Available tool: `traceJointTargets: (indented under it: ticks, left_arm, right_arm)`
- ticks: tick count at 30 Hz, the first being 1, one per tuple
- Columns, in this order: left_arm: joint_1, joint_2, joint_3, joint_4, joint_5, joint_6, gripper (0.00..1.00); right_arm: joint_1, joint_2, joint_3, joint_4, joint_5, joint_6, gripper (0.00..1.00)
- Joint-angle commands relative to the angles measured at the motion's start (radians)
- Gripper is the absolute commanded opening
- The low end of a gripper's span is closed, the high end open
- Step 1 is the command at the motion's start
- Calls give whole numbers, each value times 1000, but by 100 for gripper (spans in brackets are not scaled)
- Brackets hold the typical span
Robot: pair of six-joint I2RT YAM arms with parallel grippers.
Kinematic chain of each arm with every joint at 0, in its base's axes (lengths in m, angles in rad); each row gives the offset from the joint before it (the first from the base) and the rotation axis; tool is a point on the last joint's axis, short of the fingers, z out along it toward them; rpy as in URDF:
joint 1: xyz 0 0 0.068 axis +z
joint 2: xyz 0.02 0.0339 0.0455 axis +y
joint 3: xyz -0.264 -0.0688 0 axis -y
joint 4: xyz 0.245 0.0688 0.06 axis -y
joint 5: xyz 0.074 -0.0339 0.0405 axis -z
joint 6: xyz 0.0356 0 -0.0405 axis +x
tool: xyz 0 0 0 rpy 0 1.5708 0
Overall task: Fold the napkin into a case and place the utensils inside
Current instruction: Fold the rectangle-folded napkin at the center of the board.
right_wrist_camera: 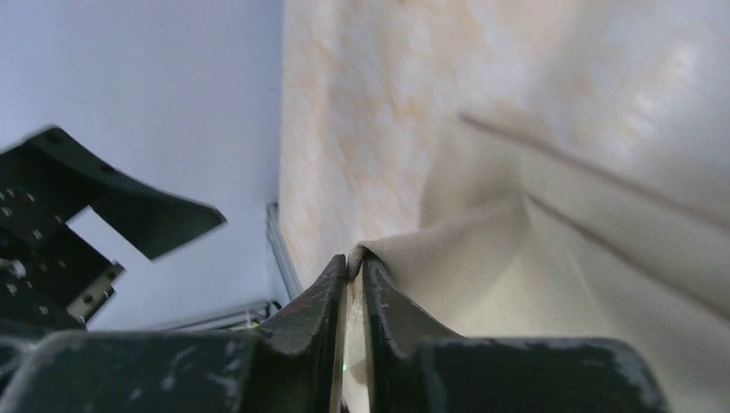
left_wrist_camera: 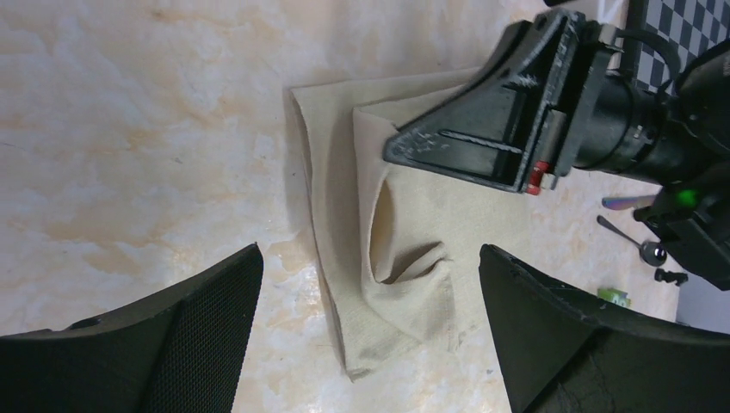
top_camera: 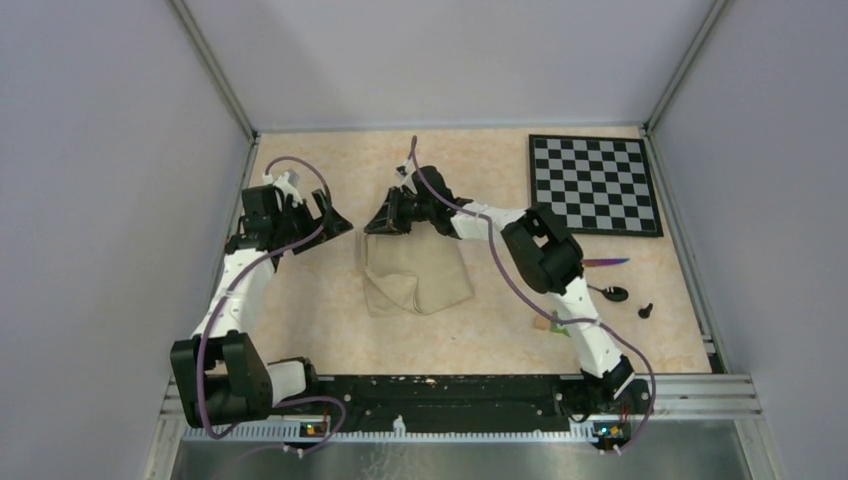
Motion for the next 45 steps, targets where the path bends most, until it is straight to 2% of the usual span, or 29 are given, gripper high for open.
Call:
traceJointTargets:
  ticks: [1, 3, 6, 9, 12, 14, 15, 18, 23, 30, 32, 36, 39, 40, 43, 45]
  left_arm:
    - [7, -55, -11, 20, -63, 12, 99]
    - [8, -62, -15, 19, -81, 11, 99]
    - [8, -56, -16, 28, -70, 8, 99]
    - [7, -33, -12, 30, -30, 6, 99]
    - [-1, -15, -9, 31, 29, -7, 99]
    - [-13, -7, -6, 38, 74, -24, 99]
    - [-25, -2, -7, 43, 92, -32, 99]
    - [-87, 18, 1, 56, 103, -63, 99]
    - [-245, 77, 33, 91, 72, -114, 99]
    - [-350, 181, 85, 141, 67, -170, 99]
    - [-352, 204, 91, 152, 76, -182, 99]
    - [-354, 256, 87, 221, 111, -236, 99]
    - [-355, 311, 84, 289, 145, -291, 99]
    - [-355, 328, 83, 306, 153, -307, 99]
    - [-354, 365, 85, 324, 141, -320, 99]
    - [-354, 372, 77, 329, 119, -318, 99]
  right_arm:
    - [48, 113, 181, 221, -25, 208, 19]
    - [41, 88, 163, 248, -35, 218, 32]
    - [8, -13, 101, 121, -54, 110, 51]
    - [-36, -146, -15, -35, -103, -48, 53]
    - [-66, -287, -139, -289, -56, -263, 54]
    - [-65, -352, -195, -441, -13, -394, 49]
    - [-65, -382, -236, -479, -2, -430, 43]
    - [-65, -469, -373, -524, 52, -476, 29]
    - [-77, -495, -469, -603, 130, -553, 20]
    - [-159, -413, -471, -728, 232, -656, 7]
    - [-196, -401, -450, -769, 361, -685, 6]
    - [-259, -305, -301, -774, 589, -777, 0]
    - [-244, -279, -159, -829, 587, -812, 0]
    - [-230, -305, -145, -829, 553, -810, 3]
    - [-216, -408, -202, -764, 351, -758, 32]
    - [-219, -462, -280, -674, 204, -701, 46]
